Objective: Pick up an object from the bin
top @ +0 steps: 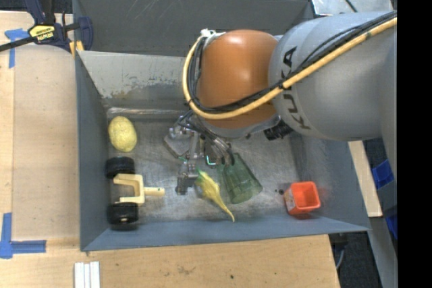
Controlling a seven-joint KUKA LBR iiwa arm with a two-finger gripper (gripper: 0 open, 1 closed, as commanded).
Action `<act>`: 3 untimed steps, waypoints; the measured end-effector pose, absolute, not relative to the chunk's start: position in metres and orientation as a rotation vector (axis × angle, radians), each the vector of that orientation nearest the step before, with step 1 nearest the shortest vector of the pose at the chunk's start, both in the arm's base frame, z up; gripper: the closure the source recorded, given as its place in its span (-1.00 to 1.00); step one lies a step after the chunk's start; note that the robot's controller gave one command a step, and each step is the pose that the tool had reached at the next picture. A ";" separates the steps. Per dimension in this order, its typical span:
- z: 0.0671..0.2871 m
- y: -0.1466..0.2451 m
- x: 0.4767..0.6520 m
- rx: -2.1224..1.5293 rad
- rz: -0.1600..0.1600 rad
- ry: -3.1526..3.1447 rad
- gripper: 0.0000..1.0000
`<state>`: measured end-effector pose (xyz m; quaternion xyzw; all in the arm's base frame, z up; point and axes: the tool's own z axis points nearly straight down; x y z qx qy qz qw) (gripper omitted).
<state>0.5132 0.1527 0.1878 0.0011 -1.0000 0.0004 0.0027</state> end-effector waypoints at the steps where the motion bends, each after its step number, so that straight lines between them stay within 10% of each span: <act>1: 0.192 0.152 0.515 0.001 -0.002 -3.144 -1.00; 2: 0.075 0.074 0.521 0.742 -0.006 -3.059 1.00; 3: 0.074 0.073 0.521 0.738 -0.001 -3.057 -1.00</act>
Offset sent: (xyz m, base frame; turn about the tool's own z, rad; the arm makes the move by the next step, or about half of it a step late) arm 0.0061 -0.0804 -0.1154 -0.4738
